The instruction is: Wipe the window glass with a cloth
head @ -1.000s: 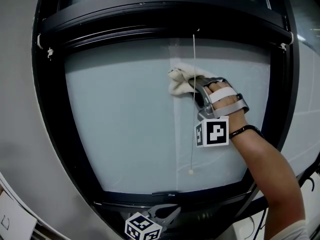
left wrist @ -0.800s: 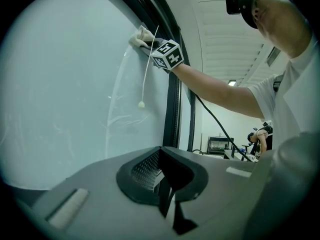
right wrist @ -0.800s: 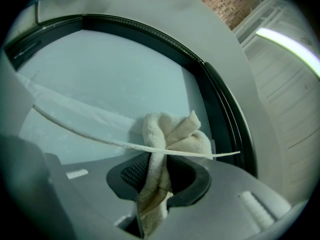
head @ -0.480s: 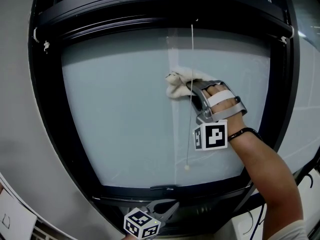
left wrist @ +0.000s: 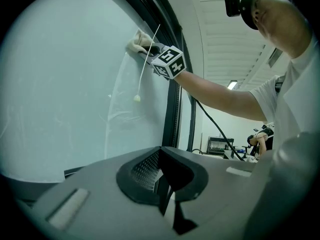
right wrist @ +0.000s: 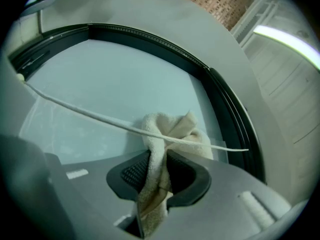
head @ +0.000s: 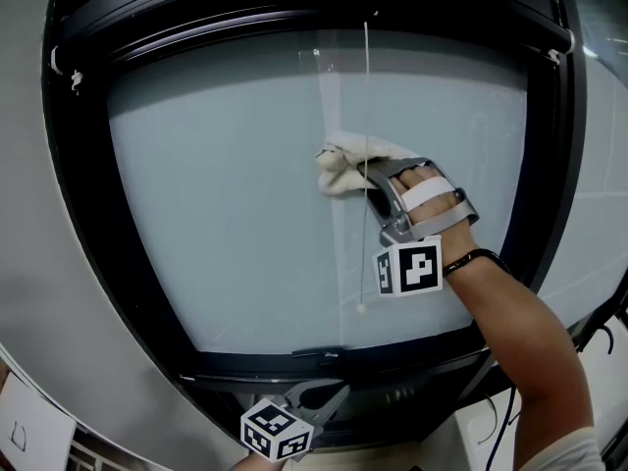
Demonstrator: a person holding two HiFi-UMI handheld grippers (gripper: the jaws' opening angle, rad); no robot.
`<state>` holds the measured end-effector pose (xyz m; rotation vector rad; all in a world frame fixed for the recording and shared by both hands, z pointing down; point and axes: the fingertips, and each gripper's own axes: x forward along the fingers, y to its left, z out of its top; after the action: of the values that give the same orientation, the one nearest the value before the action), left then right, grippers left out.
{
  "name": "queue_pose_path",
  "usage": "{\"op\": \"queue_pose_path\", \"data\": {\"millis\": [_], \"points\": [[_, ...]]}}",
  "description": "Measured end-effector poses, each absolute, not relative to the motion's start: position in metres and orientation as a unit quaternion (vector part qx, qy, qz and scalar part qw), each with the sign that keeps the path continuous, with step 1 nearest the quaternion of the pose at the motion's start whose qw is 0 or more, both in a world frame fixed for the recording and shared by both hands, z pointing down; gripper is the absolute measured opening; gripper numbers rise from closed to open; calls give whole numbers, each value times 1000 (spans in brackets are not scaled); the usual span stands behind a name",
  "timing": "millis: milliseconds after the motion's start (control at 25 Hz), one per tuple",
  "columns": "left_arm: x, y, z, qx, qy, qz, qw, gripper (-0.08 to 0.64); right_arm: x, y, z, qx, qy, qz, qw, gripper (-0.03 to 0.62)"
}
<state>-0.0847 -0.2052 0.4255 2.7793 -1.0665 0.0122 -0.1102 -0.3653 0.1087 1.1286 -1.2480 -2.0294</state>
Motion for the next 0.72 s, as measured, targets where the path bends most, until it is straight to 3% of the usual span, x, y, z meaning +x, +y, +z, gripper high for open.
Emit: {"op": "queue_pose_path", "data": {"millis": [720], "points": [[-85,-207,436,928,-357,-2,101,17,-108,-365,203,377,-491,-736,274,87]]}}
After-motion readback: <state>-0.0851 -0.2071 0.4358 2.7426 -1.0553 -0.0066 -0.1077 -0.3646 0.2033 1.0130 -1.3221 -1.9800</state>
